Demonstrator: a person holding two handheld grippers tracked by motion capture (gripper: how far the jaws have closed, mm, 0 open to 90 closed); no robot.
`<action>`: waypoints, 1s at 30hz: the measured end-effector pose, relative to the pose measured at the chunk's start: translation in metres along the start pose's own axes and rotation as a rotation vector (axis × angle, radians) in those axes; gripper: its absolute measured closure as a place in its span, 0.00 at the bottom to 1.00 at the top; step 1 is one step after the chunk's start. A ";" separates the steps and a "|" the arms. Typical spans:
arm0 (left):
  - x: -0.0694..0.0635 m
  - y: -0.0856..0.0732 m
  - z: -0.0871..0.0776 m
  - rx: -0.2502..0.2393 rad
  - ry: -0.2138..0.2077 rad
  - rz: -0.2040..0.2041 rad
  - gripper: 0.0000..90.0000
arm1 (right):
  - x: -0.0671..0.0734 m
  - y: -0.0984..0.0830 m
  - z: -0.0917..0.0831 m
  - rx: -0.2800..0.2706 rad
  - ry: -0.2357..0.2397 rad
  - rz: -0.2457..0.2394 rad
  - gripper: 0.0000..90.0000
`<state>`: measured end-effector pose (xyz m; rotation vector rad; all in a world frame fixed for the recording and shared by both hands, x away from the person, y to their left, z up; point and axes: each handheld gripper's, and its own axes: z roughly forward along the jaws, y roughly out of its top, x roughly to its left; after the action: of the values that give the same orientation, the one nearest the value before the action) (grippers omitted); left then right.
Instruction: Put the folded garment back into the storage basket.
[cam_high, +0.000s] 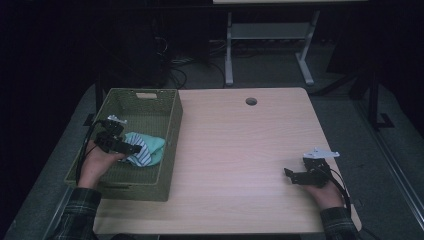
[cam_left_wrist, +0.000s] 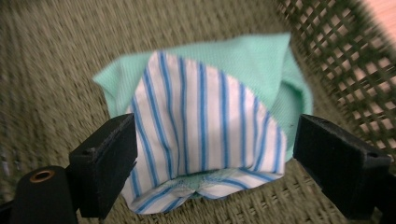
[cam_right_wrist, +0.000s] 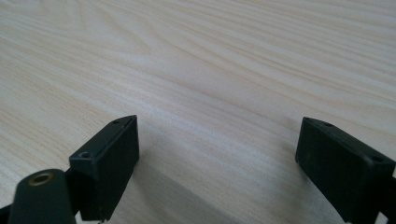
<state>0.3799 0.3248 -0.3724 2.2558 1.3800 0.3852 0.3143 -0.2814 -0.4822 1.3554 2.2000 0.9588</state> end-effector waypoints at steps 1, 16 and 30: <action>-0.002 0.002 -0.004 -0.015 -0.001 0.002 0.15 | 0.000 0.000 0.000 0.000 0.000 0.001 0.14; -0.032 0.028 -0.034 -0.127 -0.071 0.040 0.15 | 0.000 0.000 0.000 -0.001 -0.001 0.000 0.14; -0.073 0.056 -0.043 -0.176 -0.136 0.131 0.15 | 0.000 0.000 0.000 -0.001 -0.001 0.001 0.14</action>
<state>0.3695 0.2482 -0.3065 2.1898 1.0901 0.3733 0.3144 -0.2814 -0.4823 1.3558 2.1983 0.9595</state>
